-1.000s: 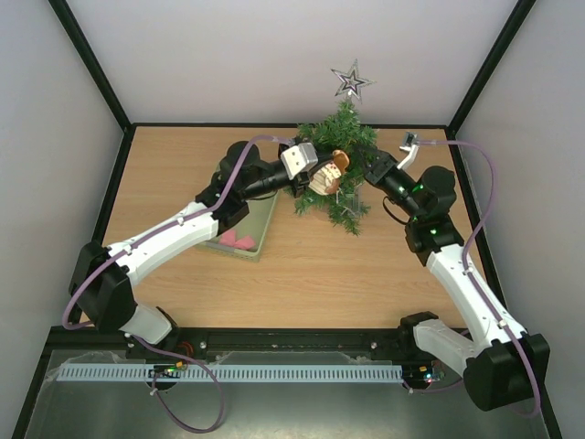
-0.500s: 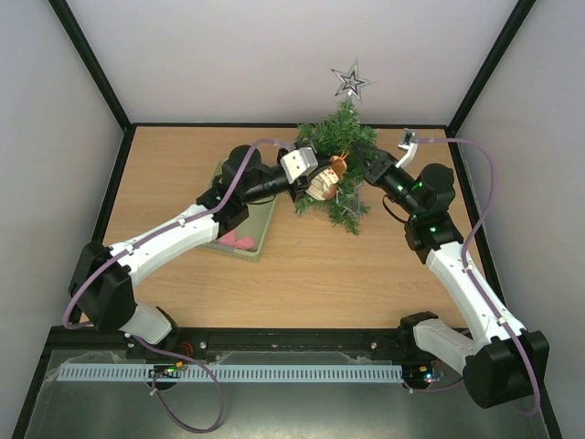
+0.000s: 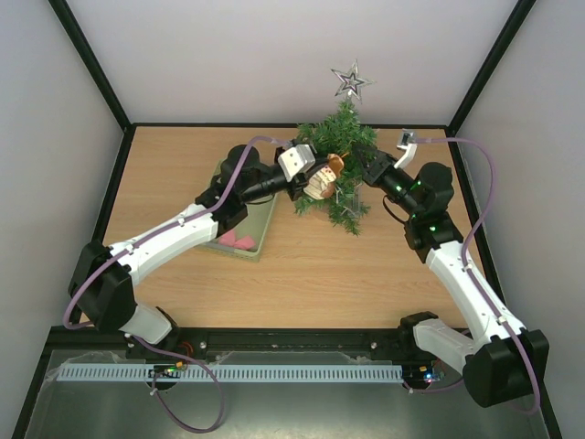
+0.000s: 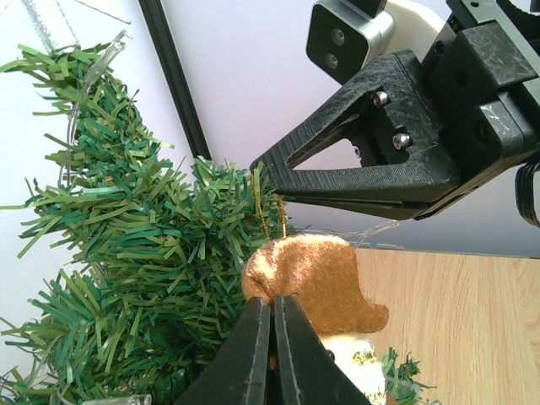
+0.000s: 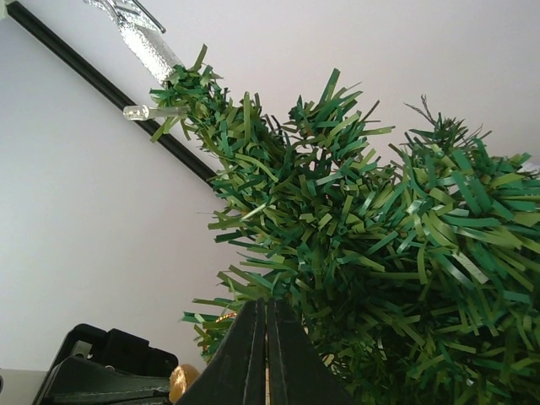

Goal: Decorate the small christmas tree
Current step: Hang the decoration item on the Christmas tree.

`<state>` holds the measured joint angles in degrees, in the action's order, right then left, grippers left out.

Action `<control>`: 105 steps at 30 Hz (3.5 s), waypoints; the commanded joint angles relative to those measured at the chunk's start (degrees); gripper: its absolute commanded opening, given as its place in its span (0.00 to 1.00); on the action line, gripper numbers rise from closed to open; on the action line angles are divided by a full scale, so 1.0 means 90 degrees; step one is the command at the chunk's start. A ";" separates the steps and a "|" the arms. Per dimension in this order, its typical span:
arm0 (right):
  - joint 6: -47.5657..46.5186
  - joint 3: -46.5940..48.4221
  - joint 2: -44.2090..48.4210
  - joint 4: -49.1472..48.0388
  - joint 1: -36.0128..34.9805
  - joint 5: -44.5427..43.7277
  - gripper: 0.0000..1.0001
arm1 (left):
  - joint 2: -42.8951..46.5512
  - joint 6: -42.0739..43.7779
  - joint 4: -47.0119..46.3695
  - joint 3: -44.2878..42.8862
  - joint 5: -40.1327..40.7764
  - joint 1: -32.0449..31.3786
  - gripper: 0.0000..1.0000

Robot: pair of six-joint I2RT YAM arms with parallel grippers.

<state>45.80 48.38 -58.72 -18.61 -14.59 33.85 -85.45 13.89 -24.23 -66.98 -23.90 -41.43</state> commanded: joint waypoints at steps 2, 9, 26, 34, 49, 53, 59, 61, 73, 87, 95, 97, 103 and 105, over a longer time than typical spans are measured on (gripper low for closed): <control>-0.0266 0.0250 -0.0077 0.0028 0.0005 -0.0054 0.02 | -0.0008 -0.0110 -0.0155 0.0093 -0.0038 0.0082 0.02; -0.0356 0.0242 -0.0068 0.0004 0.0001 -0.0006 0.02 | -0.0047 -0.0253 -0.0125 0.0146 -0.0279 0.0082 0.04; -0.0234 0.0303 0.0508 0.0621 0.0003 -0.0537 0.15 | -0.0107 -0.0368 -0.0282 0.0080 -0.0291 0.0072 0.03; 0.0124 0.0146 0.0843 0.0447 0.0002 0.0002 0.24 | -0.0033 -0.0090 -0.0269 0.0035 -0.0469 0.0072 0.02; -0.0181 0.0749 0.0095 0.0629 0.0003 0.0323 0.24 | -0.0164 -0.0059 -0.0247 -0.0224 -0.0411 0.0072 0.02; -0.0203 0.0765 0.0040 0.0671 0.0009 0.0383 0.24 | -0.0174 -0.0049 -0.0240 -0.0216 -0.0374 0.0072 0.02; -0.0321 0.0761 -0.0024 0.0760 0.0005 0.0391 0.19 | -0.0183 -0.0049 -0.0238 -0.0214 -0.0359 0.0072 0.02; -0.0324 0.0770 -0.0061 0.0744 0.0002 0.0423 0.12 | -0.0174 -0.0052 -0.0238 -0.0205 -0.0347 0.0072 0.02; -0.0421 0.0853 -0.0222 0.0726 -0.0002 0.0423 0.02 | -0.0145 -0.0039 -0.0223 -0.0165 -0.0249 0.0072 0.03; -0.0709 0.0795 -0.0350 0.0402 -0.0004 0.0265 0.02 | -0.0232 -0.0211 -0.0130 -0.0229 0.0062 0.0111 0.02; -0.0802 0.0669 -0.0321 0.0487 -0.0002 0.0168 0.02 | -0.0292 -0.0351 0.0020 -0.0223 -0.0059 0.0111 0.02; -0.0836 0.0669 -0.0304 0.0519 -0.0009 0.0138 0.02 | -0.0277 -0.0411 0.0020 -0.0175 -0.0149 0.0111 0.02; -0.0891 0.0625 -0.0273 0.0583 -0.0007 0.0110 0.02 | -0.0192 -0.0632 -0.0107 -0.0013 -0.0453 0.0088 0.08; -0.0891 0.0623 -0.0256 0.0588 -0.0010 0.0126 0.02 | -0.0188 -0.0712 -0.0167 0.0014 -0.0462 0.0068 0.12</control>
<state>38.92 53.93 -61.93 -12.58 -14.59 35.59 -87.66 9.43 -23.68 -67.44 -25.89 -40.80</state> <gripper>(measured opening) 0.017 0.093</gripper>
